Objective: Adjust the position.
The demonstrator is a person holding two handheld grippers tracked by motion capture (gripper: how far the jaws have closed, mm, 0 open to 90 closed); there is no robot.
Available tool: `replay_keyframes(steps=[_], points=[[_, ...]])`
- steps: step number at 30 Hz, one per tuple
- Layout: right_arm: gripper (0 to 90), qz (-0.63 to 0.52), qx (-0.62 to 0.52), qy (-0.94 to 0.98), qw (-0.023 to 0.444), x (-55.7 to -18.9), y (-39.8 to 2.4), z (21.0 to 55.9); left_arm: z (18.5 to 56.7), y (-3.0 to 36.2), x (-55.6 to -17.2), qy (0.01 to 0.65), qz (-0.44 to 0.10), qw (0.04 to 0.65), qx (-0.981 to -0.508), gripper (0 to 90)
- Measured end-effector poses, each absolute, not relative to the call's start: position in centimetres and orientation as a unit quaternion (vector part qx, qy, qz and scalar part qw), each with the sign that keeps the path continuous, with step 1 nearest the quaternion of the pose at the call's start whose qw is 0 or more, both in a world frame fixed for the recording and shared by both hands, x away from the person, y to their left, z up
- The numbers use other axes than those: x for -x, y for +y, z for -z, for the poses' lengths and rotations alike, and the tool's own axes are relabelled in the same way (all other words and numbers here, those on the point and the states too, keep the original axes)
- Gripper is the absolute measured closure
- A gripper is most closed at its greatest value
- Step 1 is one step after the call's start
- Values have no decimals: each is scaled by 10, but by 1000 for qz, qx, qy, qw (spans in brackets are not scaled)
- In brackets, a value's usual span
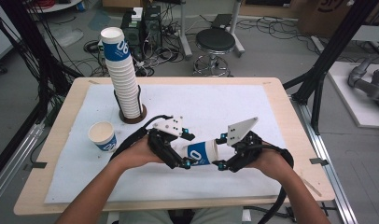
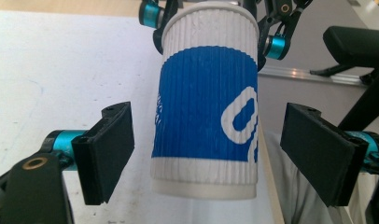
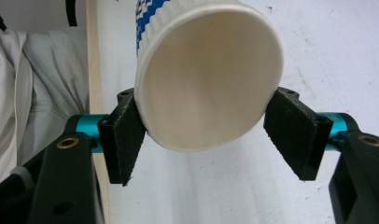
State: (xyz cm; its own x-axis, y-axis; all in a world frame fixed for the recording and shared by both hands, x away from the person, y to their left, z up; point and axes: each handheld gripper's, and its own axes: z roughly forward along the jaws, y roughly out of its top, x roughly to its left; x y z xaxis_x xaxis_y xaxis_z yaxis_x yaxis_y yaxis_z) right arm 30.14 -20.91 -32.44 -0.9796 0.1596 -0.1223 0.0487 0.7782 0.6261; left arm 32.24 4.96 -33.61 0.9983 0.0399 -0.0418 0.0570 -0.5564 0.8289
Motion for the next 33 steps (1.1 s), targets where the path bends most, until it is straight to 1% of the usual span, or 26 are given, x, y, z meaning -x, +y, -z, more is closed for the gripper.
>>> replay_keyframes(steps=[16, 19, 25, 31, 33], points=[[310, -246, -28, 964, 101, -299, -187, 318, 346, 23, -324, 15, 16, 391, -920, 239], [310, -230, -26, 968, 99, -297, -183, 317, 346, 20, -324, 11, 20, 383, -923, 244], [310, -210, -18, 972, 102, -296, -178, 317, 349, 17, -325, 7, 29, 367, -930, 303], [310, -197, -11, 975, 100, -295, -174, 318, 353, 14, -324, 1, 30, 357, -934, 309], [301, -197, -11, 975, 98, -295, -174, 319, 353, 14, -324, -1, 31, 362, -932, 309]])
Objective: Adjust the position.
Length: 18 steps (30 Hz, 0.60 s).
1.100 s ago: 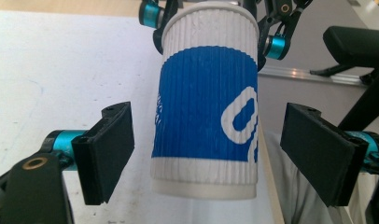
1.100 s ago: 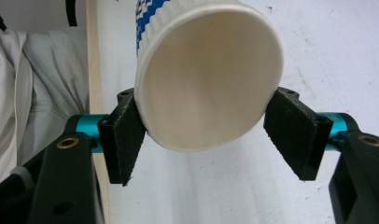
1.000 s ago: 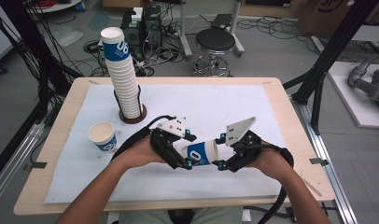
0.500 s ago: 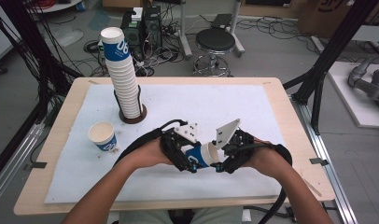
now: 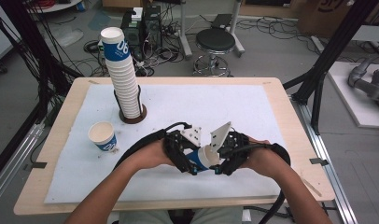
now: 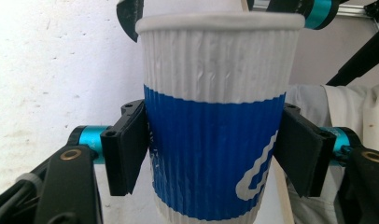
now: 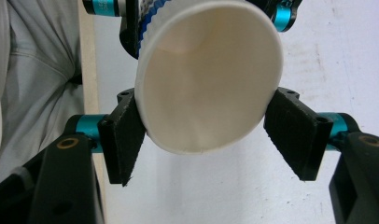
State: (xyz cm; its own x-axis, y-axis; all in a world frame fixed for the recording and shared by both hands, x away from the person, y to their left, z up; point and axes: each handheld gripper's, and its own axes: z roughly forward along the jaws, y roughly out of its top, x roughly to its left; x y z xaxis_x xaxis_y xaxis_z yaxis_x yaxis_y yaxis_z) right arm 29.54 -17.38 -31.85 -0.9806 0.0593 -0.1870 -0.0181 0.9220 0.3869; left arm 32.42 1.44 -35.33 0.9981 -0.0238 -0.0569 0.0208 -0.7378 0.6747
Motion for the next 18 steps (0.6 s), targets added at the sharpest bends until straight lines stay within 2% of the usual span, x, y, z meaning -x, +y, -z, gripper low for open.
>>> replay_keyframes(steps=[6, 11, 18], points=[[217, -271, -50, 958, 84, -300, -187, 315, 355, 23, -326, 1, 28, 406, -913, 300], [212, -371, -101, 921, 55, -300, -208, 310, 361, 35, -327, 17, 26, 454, -891, 296], [212, -489, -162, 855, 63, -297, -238, 319, 371, 52, -328, 45, -1, 516, -855, 287]])
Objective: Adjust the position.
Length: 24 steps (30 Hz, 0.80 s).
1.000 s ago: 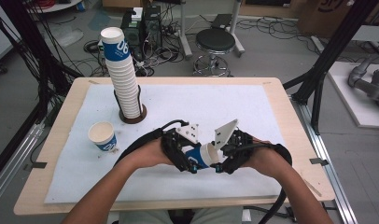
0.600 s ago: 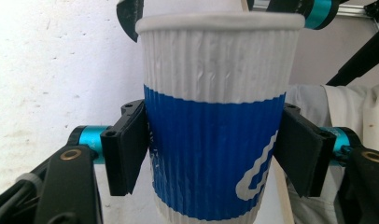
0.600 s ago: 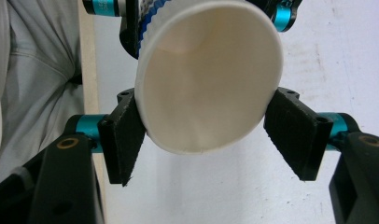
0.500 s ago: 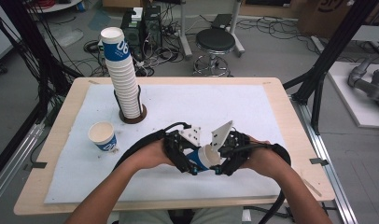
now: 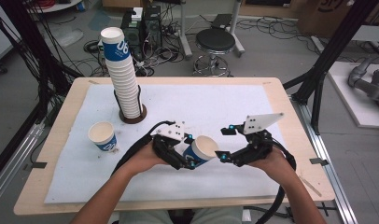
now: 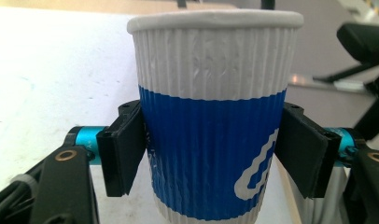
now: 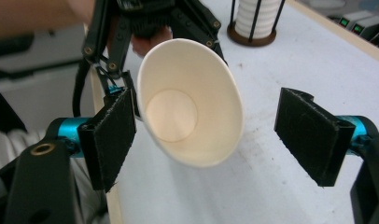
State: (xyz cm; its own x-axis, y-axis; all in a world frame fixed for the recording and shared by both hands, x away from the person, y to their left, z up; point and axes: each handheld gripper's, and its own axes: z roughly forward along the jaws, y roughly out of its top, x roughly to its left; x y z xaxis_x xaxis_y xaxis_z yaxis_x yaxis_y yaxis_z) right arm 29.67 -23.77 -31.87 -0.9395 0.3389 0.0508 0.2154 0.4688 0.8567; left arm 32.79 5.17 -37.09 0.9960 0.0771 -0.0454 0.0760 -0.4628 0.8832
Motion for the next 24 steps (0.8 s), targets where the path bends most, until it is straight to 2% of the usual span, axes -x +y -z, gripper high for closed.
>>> replay_keyframes(steps=[4, 8, 19, 24], points=[[212, -508, -181, 839, 75, -294, -246, 328, 376, 59, -328, 60, -11, 546, -836, 286], [213, -517, -207, 824, 105, -290, -253, 337, 382, 63, -328, 73, -17, 564, -822, 283], [214, -528, -243, 799, 154, -280, -269, 364, 394, 81, -329, 114, -67, 634, -762, 281], [213, -523, -264, 791, 179, -279, -276, 379, 399, 87, -328, 119, -87, 640, -754, 276]])
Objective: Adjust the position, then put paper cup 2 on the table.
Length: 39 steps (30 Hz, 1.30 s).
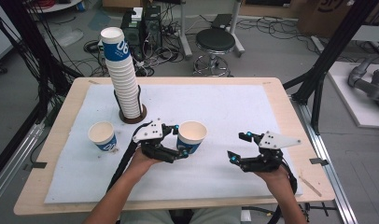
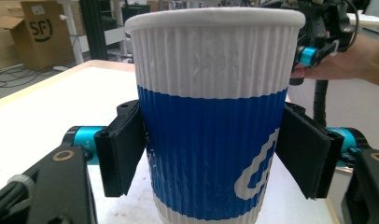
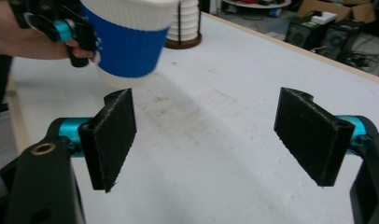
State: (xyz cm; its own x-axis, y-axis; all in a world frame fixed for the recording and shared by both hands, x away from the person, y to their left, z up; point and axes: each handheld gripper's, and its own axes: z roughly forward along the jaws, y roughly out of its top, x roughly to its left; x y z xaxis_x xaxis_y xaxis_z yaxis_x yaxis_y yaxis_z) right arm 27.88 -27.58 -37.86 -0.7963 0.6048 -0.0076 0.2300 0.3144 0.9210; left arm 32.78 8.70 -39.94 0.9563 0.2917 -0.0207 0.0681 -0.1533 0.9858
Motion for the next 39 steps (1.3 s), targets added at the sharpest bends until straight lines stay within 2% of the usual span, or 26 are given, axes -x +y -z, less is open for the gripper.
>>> replay_keyframes(steps=[7, 27, 39], points=[[213, -515, -274, 785, 210, -278, -284, 385, 403, 95, -326, 137, -95, 652, -739, 273], [213, -515, -291, 776, 217, -275, -295, 390, 405, 95, -331, 143, -95, 679, -714, 269], [214, -511, -289, 780, 217, -272, -296, 392, 409, 81, -355, 160, -108, 684, -704, 267]])
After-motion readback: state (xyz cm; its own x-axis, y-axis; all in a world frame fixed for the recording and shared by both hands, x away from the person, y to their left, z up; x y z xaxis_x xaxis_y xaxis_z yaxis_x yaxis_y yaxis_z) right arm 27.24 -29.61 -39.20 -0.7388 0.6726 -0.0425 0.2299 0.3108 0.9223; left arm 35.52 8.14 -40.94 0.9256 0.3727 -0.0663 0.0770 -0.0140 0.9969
